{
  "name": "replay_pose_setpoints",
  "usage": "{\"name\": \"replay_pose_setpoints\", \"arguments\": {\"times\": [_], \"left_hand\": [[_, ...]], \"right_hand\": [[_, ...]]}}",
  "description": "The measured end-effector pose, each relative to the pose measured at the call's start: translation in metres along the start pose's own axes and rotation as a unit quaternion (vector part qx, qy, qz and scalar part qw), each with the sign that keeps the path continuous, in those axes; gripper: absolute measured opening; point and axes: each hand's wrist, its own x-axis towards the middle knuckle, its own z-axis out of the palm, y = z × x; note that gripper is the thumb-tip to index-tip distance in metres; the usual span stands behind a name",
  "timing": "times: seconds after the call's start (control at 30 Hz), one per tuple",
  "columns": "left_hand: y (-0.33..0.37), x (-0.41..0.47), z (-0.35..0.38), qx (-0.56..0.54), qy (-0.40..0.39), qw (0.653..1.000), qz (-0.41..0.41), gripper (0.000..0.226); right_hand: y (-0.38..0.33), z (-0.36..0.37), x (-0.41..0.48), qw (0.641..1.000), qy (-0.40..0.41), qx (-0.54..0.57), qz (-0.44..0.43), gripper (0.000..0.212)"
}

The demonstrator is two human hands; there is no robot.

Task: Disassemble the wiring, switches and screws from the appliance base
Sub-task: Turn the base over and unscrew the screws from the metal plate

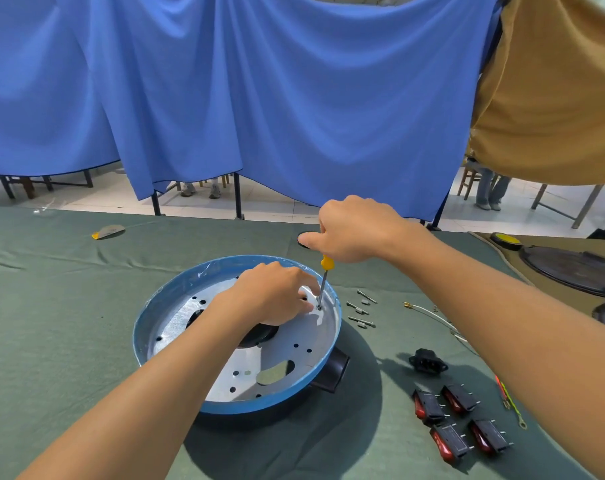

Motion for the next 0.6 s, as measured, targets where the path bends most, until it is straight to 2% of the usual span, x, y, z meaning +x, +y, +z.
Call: {"name": "replay_pose_setpoints", "arguments": {"times": [0.1, 0.2, 0.3, 0.33, 0.43, 0.53, 0.6], "left_hand": [[0.0005, -0.0001, -0.0005, -0.002, -0.001, 1.0, -0.001, 0.026], [0.0005, -0.0002, -0.0013, -0.007, -0.002, 1.0, -0.009, 0.025], [0.0012, -0.0006, -0.0027, -0.012, -0.006, 1.0, -0.018, 0.024], [0.0018, -0.0008, -0.0031, -0.014, -0.007, 1.0, -0.02, 0.024], [0.0032, -0.0005, -0.0026, -0.016, -0.004, 1.0, -0.02, 0.024], [0.0034, -0.0016, -0.0019, -0.023, 0.002, 0.999, -0.024, 0.025], [0.0058, -0.0018, -0.0003, -0.023, 0.003, 1.0, -0.021, 0.028]], "right_hand": [[0.0014, -0.0004, -0.0002, 1.0, -0.012, 0.026, -0.003, 0.021], [0.0015, -0.003, 0.0002, 0.998, -0.04, 0.041, -0.016, 0.032], [-0.0006, -0.0011, -0.002, 1.0, 0.007, -0.008, 0.005, 0.045], [-0.001, -0.001, -0.0029, 1.0, 0.018, -0.016, 0.003, 0.044], [0.0013, -0.0016, -0.0019, 1.0, 0.002, 0.021, -0.011, 0.019], [0.0013, -0.0023, -0.004, 1.0, -0.001, 0.019, -0.003, 0.023], [0.0014, 0.0011, -0.0055, 1.0, 0.019, -0.002, 0.012, 0.038]]}}
